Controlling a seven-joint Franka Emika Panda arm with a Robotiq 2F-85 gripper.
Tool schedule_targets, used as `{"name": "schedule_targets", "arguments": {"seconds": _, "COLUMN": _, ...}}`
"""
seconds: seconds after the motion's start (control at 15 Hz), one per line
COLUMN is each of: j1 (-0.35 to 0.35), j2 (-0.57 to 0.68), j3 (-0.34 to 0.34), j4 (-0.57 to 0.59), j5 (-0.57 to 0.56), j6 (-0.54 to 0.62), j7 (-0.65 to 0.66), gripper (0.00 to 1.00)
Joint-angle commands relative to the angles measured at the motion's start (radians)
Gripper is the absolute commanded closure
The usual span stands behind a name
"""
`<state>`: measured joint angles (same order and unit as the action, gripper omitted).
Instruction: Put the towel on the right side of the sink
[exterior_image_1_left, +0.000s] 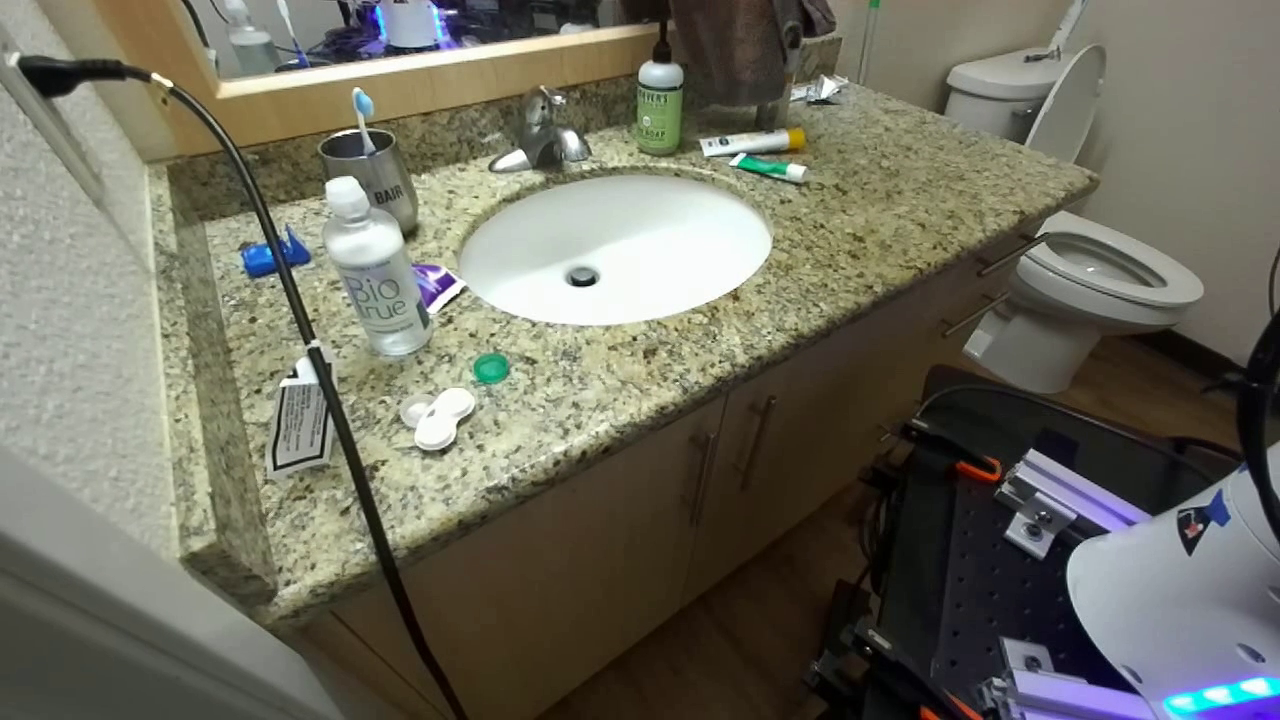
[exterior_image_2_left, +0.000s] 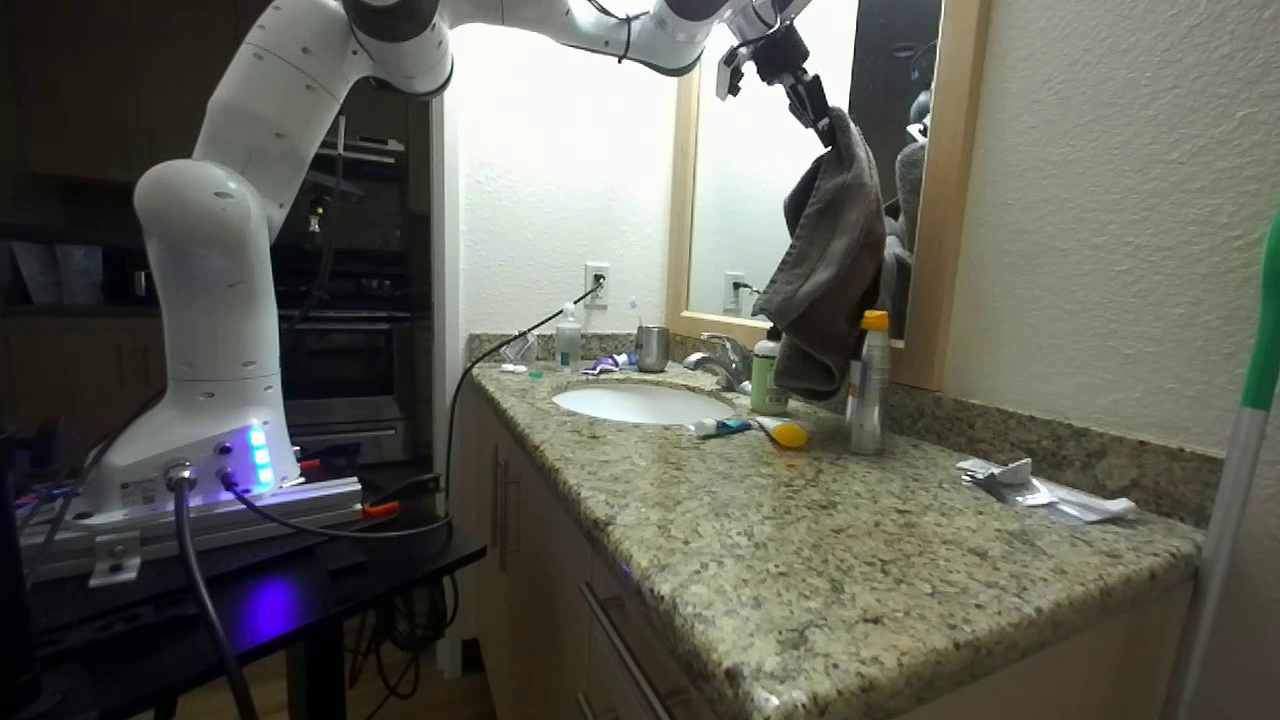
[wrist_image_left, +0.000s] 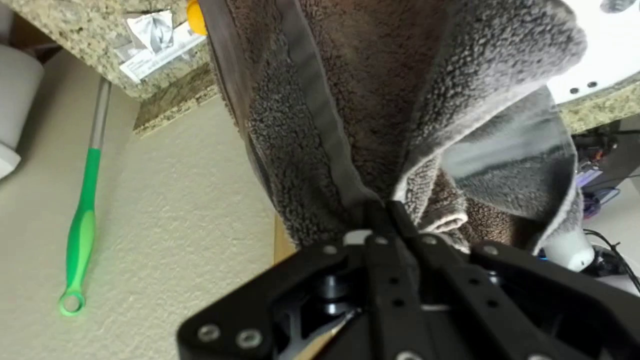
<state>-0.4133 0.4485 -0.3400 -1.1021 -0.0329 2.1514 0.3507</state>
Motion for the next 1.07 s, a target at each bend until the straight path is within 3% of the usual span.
{"name": "schedule_targets", "arguments": {"seconds": 0.0, "j1": -0.113, "j2": -0.007, "j3": 0.039, "j4": 0.038, "j5": 0.21, "j6": 0.003, "j7": -0.047, "gripper": 0.99}}
{"name": "schedule_targets", "arguments": {"seconds": 0.27, "j1": -0.232, "j2": 0.029, "j3": 0.067, "j4": 0.104, "j5": 0.426, "j6": -0.05, "j7": -0.101, "gripper": 0.99}}
{"name": "schedule_targets", "arguments": {"seconds": 0.87, "j1": -0.345, "j2": -0.028, "j3": 0.079, "j4": -0.014, "j5": 0.803, "j6": 0.063, "j7": -0.189, "gripper": 0.99}}
{"name": "schedule_targets", "arguments": {"seconds": 1.0, "j1": -0.376, "j2": -0.041, "j3": 0.098, "j4": -0.045, "j5": 0.921, "j6": 0.104, "j7": -0.314, "gripper": 0.99}}
